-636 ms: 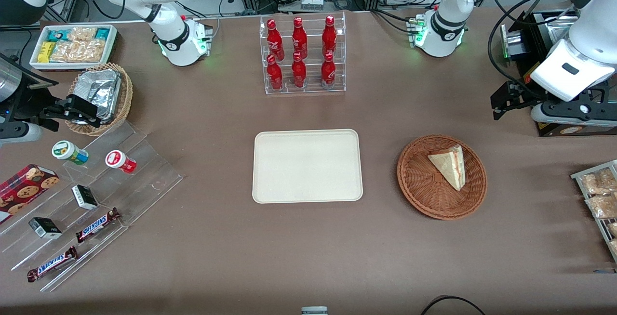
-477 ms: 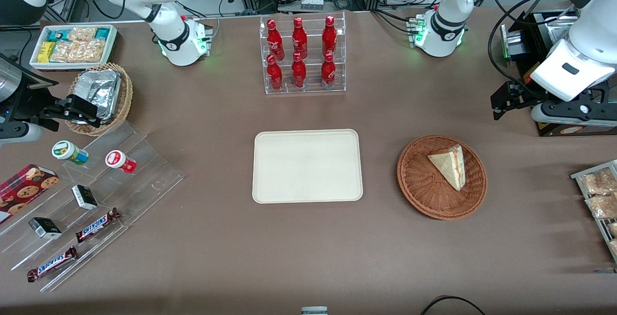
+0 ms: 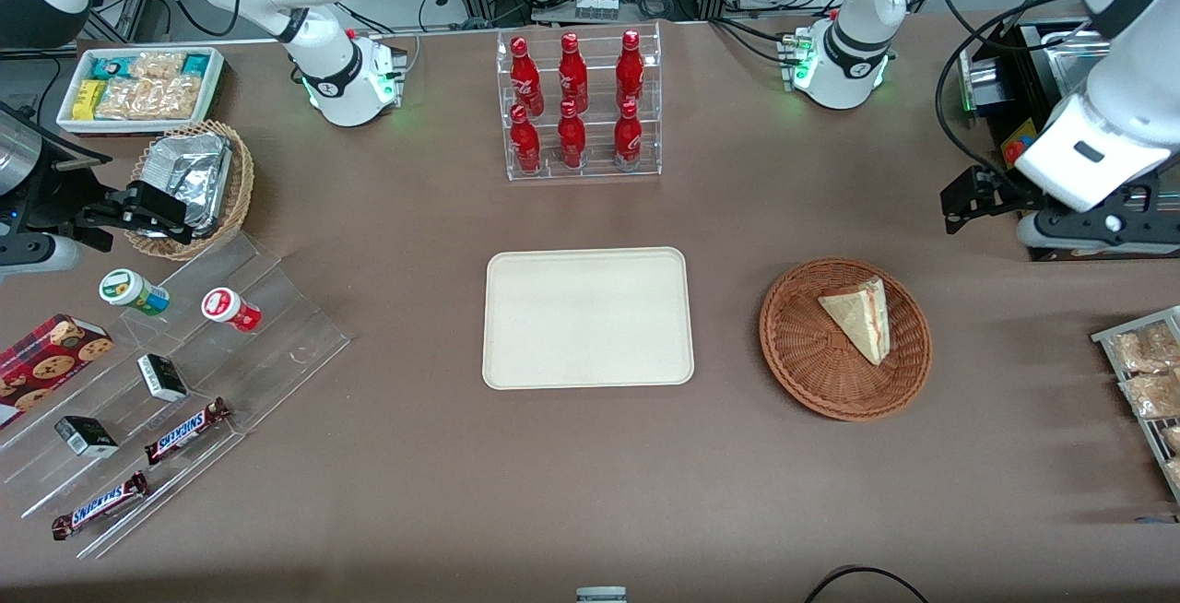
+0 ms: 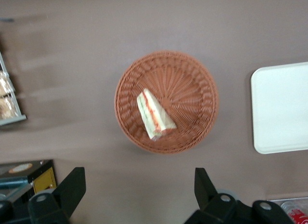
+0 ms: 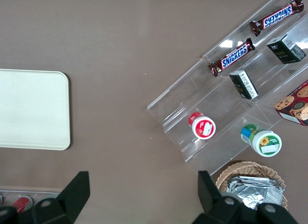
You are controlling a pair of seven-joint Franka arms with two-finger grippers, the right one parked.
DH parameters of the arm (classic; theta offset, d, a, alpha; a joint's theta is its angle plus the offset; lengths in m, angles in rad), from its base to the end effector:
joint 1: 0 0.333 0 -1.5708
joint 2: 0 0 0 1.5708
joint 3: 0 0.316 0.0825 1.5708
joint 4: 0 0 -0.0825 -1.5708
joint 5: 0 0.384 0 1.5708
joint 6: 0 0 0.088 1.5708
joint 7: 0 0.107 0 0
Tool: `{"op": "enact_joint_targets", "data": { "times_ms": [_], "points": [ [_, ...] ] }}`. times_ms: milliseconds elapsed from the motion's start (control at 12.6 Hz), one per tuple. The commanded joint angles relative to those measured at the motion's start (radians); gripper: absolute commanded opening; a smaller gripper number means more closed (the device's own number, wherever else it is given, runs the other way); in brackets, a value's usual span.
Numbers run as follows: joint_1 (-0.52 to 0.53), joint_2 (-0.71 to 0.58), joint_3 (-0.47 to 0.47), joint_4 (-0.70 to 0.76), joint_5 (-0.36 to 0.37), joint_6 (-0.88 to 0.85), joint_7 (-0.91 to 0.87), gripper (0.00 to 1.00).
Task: Place sandwich from basket to tray
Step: 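Move the left gripper over the wicker basket above the wrapped sandwich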
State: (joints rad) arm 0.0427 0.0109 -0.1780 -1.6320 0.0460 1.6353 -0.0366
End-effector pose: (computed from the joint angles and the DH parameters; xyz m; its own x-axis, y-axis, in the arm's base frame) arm 0.5576 -0.0707 0.5952 0.9948 -0.1015 -0.0059 -0.1017 -0.9938 -0.0442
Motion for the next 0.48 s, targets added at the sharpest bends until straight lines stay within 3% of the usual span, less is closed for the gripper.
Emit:
{"op": "enact_joint_targets", "data": {
  "times_ms": [0, 397],
  "points": [
    [0.005, -0.022, 0.014, -0.077, 0.002, 0.035, 0.000, 1.00],
    [0.003, -0.087, 0.023, -0.287, 0.003, 0.194, -0.084, 1.00]
  ]
}}
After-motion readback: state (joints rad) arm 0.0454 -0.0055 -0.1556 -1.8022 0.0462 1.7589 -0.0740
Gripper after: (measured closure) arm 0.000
